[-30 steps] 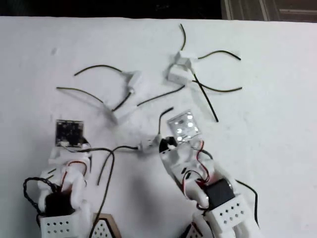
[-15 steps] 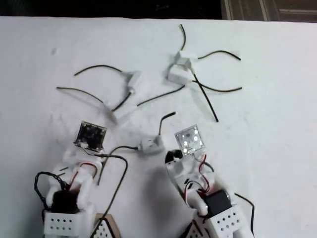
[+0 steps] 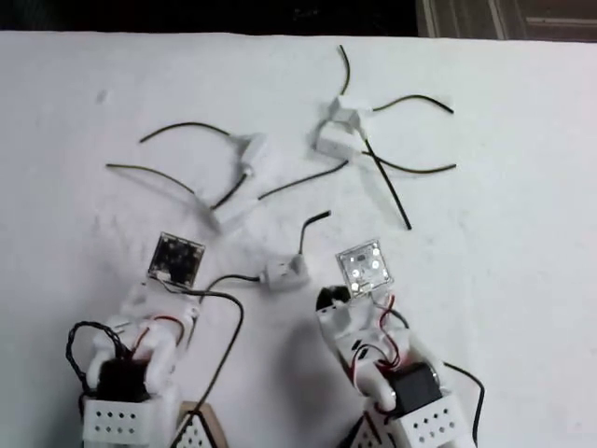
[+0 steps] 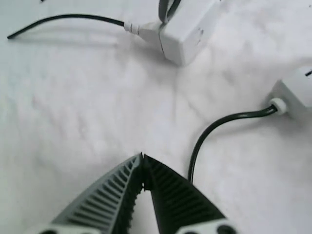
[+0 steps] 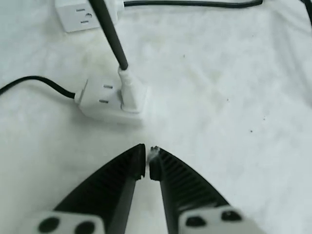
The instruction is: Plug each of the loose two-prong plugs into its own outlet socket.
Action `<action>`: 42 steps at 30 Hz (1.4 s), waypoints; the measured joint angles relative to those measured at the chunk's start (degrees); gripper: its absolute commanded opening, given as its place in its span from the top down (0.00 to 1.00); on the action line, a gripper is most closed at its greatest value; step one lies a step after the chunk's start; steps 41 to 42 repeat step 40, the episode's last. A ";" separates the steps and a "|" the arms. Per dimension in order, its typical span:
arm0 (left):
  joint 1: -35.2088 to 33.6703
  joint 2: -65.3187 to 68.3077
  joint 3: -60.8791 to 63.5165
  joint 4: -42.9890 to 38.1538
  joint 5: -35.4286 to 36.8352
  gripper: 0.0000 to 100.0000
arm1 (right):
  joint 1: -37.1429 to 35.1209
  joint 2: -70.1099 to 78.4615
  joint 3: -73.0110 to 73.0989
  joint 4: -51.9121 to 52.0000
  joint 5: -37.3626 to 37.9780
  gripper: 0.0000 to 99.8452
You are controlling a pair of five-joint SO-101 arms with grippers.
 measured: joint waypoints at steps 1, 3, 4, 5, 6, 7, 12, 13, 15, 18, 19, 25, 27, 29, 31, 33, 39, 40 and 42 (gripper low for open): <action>0.00 0.00 0.00 1.05 0.00 0.98 | 0.00 0.00 0.00 1.32 0.00 0.98; 0.00 0.00 0.00 3.43 0.00 0.98 | 0.00 0.00 0.00 3.69 0.00 0.98; 0.00 0.00 0.00 4.57 0.00 0.98 | 0.00 0.00 0.00 4.92 0.00 0.98; 0.00 0.00 0.00 5.71 0.00 0.98 | 0.00 0.00 0.00 5.98 0.00 0.98; 0.00 0.00 0.00 6.51 0.00 0.98 | 0.00 0.00 0.00 6.86 0.00 0.98; 0.00 0.00 0.00 6.86 0.00 0.98 | 0.00 0.00 0.00 7.56 0.00 0.98; 0.00 0.00 0.00 7.30 0.00 0.98 | 0.00 0.00 0.00 8.62 0.00 0.98; 0.00 0.00 0.00 7.30 0.00 0.98 | 0.00 0.00 0.00 8.62 0.00 0.98; 0.00 0.00 0.00 7.30 0.00 0.98 | 0.00 0.00 0.00 9.67 0.00 0.98; 0.00 0.00 0.00 7.30 0.00 0.98 | 0.00 0.00 0.00 11.25 0.00 0.98; 0.00 0.00 0.00 7.30 0.00 0.98 | 0.00 0.00 0.00 11.34 0.00 0.98; 0.00 0.00 0.00 7.30 0.00 0.98 | 0.00 0.00 0.00 11.52 0.00 0.98; 0.00 0.00 0.00 7.30 0.00 0.98 | 0.00 0.00 0.00 11.52 0.00 0.98; 0.00 0.00 0.00 7.30 0.00 0.98 | 0.00 0.00 0.00 11.52 0.00 0.98; 0.00 0.00 0.00 7.30 0.00 0.98 | 0.00 0.00 0.00 11.52 0.00 0.98; 0.00 0.00 0.00 7.30 0.00 0.98 | 0.00 0.00 0.00 11.52 0.00 0.98; 0.00 0.00 0.00 7.30 0.00 0.98 | 0.00 0.00 0.00 11.52 0.00 0.98; 0.00 0.00 0.00 7.30 0.00 0.98 | 0.00 0.00 0.00 11.52 0.00 0.98; 0.00 0.00 0.00 7.30 0.00 0.98 | 0.00 0.00 0.00 11.52 0.00 0.98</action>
